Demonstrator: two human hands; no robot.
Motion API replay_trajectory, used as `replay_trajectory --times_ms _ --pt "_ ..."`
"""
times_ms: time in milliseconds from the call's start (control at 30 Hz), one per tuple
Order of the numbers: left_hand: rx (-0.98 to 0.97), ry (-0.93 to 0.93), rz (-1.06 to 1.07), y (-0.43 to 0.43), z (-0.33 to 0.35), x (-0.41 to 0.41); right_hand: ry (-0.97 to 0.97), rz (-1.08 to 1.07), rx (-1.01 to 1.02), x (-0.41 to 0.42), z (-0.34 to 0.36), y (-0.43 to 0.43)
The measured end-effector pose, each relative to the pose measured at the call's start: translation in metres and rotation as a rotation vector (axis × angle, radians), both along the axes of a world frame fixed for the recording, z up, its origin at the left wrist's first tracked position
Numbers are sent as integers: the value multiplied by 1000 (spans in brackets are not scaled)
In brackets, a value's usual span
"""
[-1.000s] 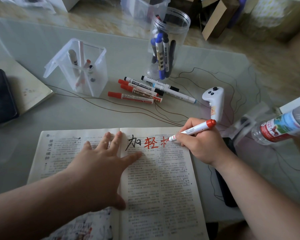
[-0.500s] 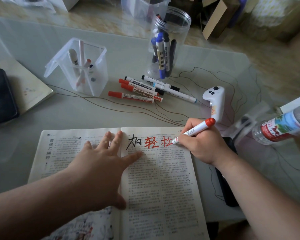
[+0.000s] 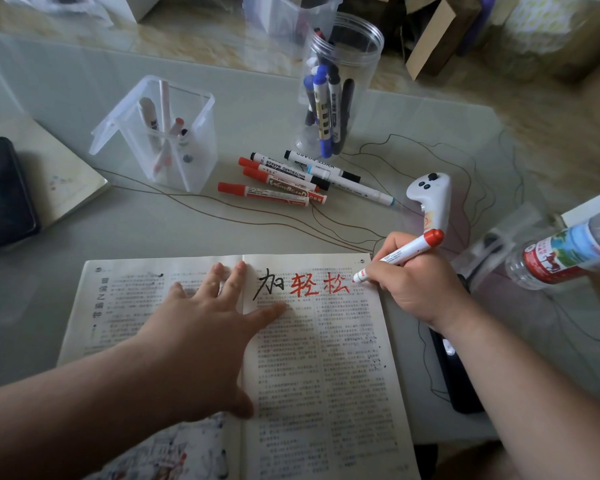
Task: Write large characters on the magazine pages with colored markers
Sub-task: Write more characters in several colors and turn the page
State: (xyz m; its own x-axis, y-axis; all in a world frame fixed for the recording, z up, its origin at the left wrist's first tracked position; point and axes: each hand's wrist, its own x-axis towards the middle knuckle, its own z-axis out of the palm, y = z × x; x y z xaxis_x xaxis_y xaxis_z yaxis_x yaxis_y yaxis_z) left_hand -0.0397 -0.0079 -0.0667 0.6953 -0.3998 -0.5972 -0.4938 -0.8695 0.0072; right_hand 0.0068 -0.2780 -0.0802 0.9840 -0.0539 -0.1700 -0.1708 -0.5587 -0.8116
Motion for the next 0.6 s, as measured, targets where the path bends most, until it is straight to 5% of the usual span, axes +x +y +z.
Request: replay_trajectory --times_ms 600 --pt "20 38 22 -2 6 1 66 79 -73 0 5 3"
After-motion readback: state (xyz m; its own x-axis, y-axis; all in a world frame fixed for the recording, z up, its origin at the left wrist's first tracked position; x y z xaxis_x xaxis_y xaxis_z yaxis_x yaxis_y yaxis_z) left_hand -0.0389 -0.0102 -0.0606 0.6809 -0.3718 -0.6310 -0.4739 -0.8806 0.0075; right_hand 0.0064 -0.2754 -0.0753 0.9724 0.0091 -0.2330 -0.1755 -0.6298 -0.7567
